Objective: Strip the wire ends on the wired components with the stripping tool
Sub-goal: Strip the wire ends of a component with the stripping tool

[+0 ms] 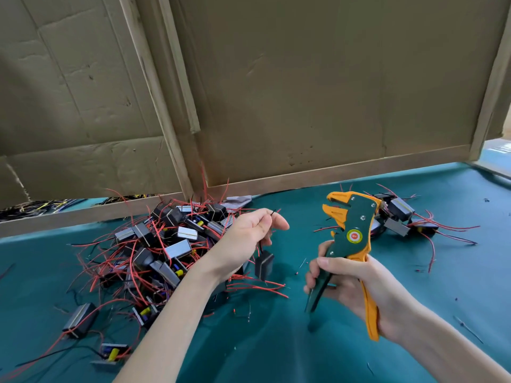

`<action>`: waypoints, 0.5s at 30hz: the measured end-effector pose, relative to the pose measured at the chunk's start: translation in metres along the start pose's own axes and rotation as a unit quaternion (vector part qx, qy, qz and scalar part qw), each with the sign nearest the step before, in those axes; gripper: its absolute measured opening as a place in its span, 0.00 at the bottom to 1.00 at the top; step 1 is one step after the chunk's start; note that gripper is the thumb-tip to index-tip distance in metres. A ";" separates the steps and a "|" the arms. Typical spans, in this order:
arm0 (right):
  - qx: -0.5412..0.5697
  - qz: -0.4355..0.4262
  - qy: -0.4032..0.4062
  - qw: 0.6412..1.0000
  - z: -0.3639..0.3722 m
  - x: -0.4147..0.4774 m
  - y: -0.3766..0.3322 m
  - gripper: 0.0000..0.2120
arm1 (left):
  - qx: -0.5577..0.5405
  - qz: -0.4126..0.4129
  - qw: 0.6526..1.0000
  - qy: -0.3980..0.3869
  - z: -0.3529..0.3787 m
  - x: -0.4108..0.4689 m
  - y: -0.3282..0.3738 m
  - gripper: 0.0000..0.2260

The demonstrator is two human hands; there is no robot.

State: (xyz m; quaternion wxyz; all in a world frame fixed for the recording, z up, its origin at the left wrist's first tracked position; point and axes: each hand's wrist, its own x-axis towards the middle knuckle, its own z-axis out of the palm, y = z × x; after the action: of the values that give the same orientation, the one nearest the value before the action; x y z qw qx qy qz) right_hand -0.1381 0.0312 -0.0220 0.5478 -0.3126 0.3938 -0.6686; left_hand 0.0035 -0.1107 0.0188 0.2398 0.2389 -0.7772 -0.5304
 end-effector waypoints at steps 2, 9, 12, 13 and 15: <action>-0.001 0.004 0.000 1.000 -0.003 0.001 -0.002 0.06 | 0.023 0.018 1.000 -0.009 0.003 0.000 0.000 0.14; -0.047 0.015 -0.077 0.996 -0.006 -0.002 -0.002 0.08 | -0.058 0.110 0.990 0.067 0.000 0.002 0.008 0.05; -0.073 0.012 -0.109 0.991 -0.006 -0.004 -0.002 0.11 | -0.059 0.136 0.985 0.088 -0.003 0.001 0.013 0.02; -0.077 0.012 -0.116 0.990 -0.006 -0.004 -0.002 0.11 | -0.059 0.140 0.985 0.086 -0.003 0.000 0.015 0.01; -0.080 0.012 -0.125 0.989 -0.005 -0.005 -0.001 0.11 | -0.053 0.141 0.986 0.076 -0.004 -0.001 0.017 0.02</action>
State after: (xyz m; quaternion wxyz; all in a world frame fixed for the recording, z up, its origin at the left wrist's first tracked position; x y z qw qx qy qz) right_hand -0.1422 0.0369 -0.0237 0.5737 -0.4316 0.3784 -0.5843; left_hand 0.0045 -0.1076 0.0357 0.3829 0.1530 -0.7534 -0.5122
